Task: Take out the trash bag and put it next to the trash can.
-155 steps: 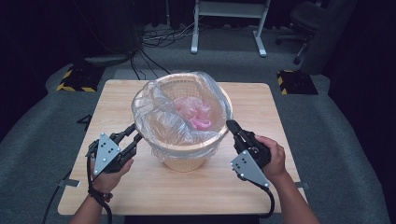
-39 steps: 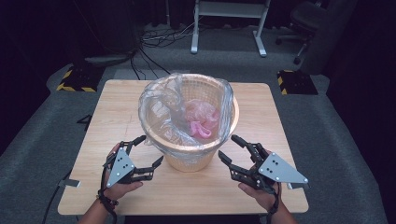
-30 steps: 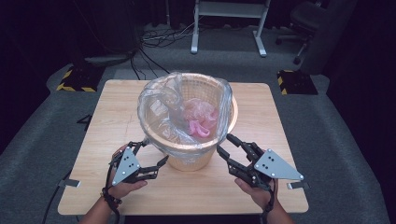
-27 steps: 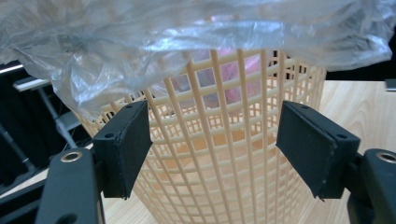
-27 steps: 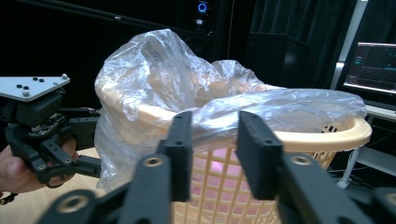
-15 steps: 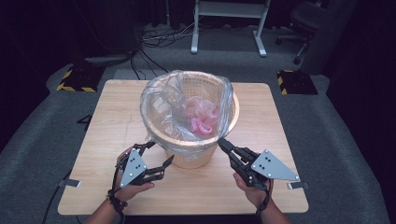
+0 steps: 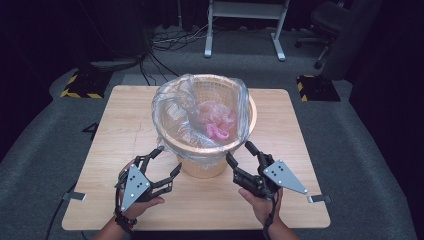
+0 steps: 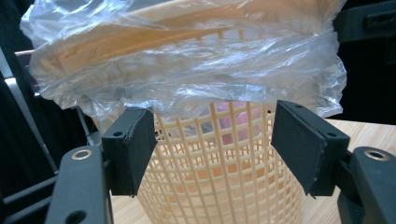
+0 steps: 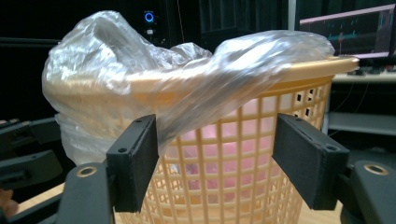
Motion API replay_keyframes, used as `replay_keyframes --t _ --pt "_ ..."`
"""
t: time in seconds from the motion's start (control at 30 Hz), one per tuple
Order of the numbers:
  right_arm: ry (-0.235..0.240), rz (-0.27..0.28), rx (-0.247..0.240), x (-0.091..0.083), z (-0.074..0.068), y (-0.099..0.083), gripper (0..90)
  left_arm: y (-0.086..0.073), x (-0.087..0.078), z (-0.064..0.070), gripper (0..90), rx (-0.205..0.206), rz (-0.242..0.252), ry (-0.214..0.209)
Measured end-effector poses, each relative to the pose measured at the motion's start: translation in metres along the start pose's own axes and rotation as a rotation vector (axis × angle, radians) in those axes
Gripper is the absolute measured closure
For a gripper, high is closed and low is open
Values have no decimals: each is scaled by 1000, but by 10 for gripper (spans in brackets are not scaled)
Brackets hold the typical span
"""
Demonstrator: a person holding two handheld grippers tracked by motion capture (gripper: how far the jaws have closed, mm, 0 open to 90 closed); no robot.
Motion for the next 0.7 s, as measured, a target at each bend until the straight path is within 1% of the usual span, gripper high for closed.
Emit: replay_keyframes --t 0.03,0.07,0.1,0.17,0.23,0.3,0.33,0.37,0.4,0.43,0.47,0.5,0.53,0.57,0.6,0.63,0.67,0.7 --pt "-10 12 -20 1 -2 -2 294 0 1 1 304 -1 0 -2" --pt "-10 23 -31 2 -4 -3 288 0 1 1 304 -5 0 -7" --pt "12 28 -23 3 -7 -4 293 1 1 1 305 0 -2 -2" --pt "40 43 -53 4 -12 -6 321 2 2 2 309 -1 0 -14" --pt "78 61 -76 5 -15 -7 374 3 2 3 314 -4 5 -23" --pt "75 79 -101 5 -12 -6 475 4 1 3 322 -6 2 -32" --pt "86 79 -98 5 -10 -5 532 4 2 4 324 -9 3 -35" --pt "101 70 -95 6 -7 -4 594 4 2 4 326 -8 2 -39" --pt "97 56 -119 6 -4 -4 647 5 3 5 330 -7 -1 -42" --pt "99 53 -129 6 -2 -3 699 4 3 6 330 -5 -7 -47" --pt "113 55 -135 6 -1 -2 784 5 4 7 330 -2 -7 -44" --pt "112 56 -154 4 -1 -2 816 5 5 9 331 -3 -10 -47" --pt "115 62 -183 3 -3 -1 852 5 6 10 335 -1 -16 -36" --pt "122 74 -225 1 -6 1 876 6 7 11 354 -3 -17 -30" --pt "124 76 -245 0 -7 1 881 7 7 12 378 0 -14 -19" --pt "131 82 -275 -2 -10 2 886 8 8 13 408 -2 -19 -12" --pt "128 91 -313 -3 -13 3 887 8 8 14 454 -4 -24 -7" --pt "128 95 -340 -4 -15 3 889 9 9 16 496 -12 -29 -20"
Point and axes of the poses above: each handheld gripper's, and its own axes: x roughly forward along the jaws, y roughly out of its top, z roughly to its right, the point moved 5 cm from there along x, roughly forward along the jaws, and after that the axes turned 9 degrees about -y, right-handed, at the moved point
